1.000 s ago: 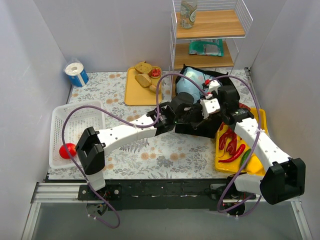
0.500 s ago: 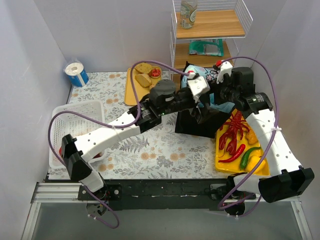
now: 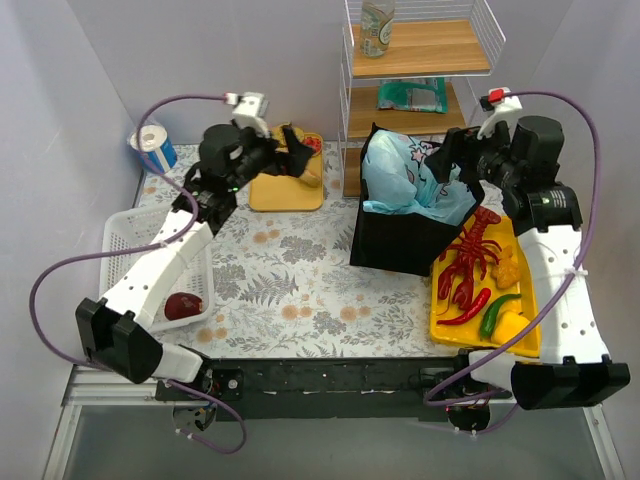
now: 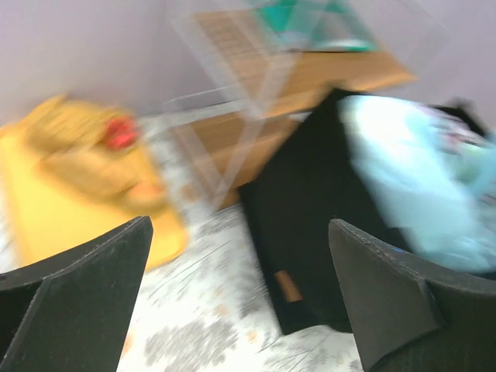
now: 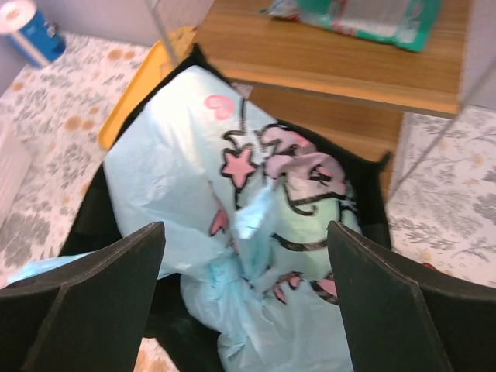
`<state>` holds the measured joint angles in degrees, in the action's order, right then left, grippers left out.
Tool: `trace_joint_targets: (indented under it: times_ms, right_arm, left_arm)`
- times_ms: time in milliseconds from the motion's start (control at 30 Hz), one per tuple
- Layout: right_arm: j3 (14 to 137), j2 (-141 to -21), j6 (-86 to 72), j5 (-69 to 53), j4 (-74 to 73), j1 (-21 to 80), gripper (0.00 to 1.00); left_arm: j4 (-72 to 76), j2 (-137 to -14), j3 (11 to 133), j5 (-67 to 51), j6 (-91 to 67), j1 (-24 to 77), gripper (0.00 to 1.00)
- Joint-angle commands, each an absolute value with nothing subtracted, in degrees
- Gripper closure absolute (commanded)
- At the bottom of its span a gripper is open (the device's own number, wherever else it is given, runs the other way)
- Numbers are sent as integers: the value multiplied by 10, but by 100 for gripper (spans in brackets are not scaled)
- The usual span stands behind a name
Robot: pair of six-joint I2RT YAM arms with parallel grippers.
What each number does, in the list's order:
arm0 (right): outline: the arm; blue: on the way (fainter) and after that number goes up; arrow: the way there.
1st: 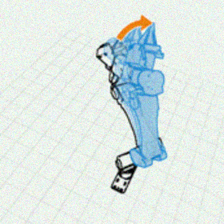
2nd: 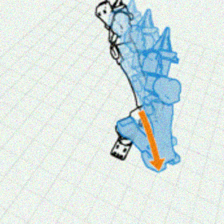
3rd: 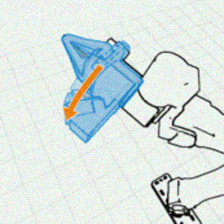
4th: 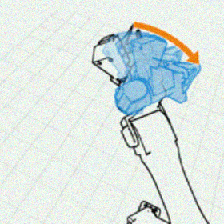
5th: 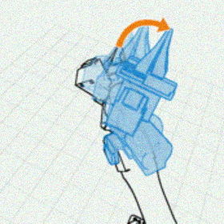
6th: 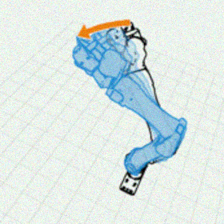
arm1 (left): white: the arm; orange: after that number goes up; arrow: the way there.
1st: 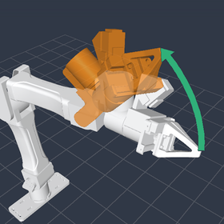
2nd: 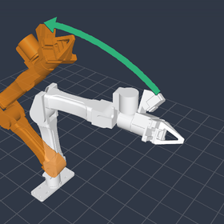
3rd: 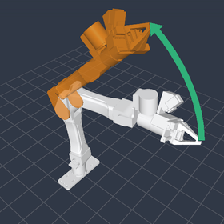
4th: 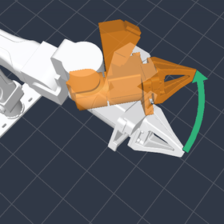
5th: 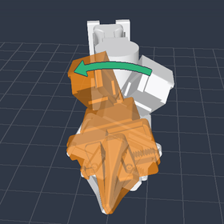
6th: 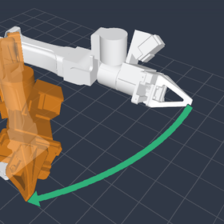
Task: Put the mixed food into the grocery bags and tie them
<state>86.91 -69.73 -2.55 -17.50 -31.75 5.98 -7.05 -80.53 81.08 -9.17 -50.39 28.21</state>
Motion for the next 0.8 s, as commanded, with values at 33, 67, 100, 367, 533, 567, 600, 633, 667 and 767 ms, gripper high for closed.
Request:
trace_joint_targets:
  times_ms: [33, 67, 100, 367, 533, 567, 600, 633, 667, 767]
  right_arm:
    - [796, -587, -60, -108, -207, 24, 7]
    - [787, -574, -59, -93, -199, 21, 7]
    - [777, -560, -55, -82, -193, 20, 6]
    - [628, -411, -59, -42, -125, 20, 5]
    - [580, -366, -65, -29, -115, 20, 5]
    - [570, -362, -68, -26, -115, 20, 5]
    - [567, -358, -67, -23, -113, 20, 5]
    - [565, -357, -68, -23, -113, 20, 5]
    - [564, -356, -68, -25, -113, 19, 5]
    - [565, -358, -68, -31, -115, 20, 5]
  left_arm:
    - [-113, -678, 730, -85, -625, 141, 2]
    - [-131, -666, 718, -77, -625, 115, 2]
    - [-142, -657, 717, -72, -622, 105, 2]
    - [-219, -553, 696, -23, -585, 96, 2]
    - [-263, -529, 704, 32, -582, 97, 2]
    - [-270, -525, 704, 35, -583, 97, 2]
    - [-272, -522, 705, 39, -583, 97, 2]
    - [-272, -519, 700, 40, -583, 97, 2]
    - [-270, -516, 697, 42, -583, 96, 2]
    - [-268, -510, 693, 39, -582, 96, 2]
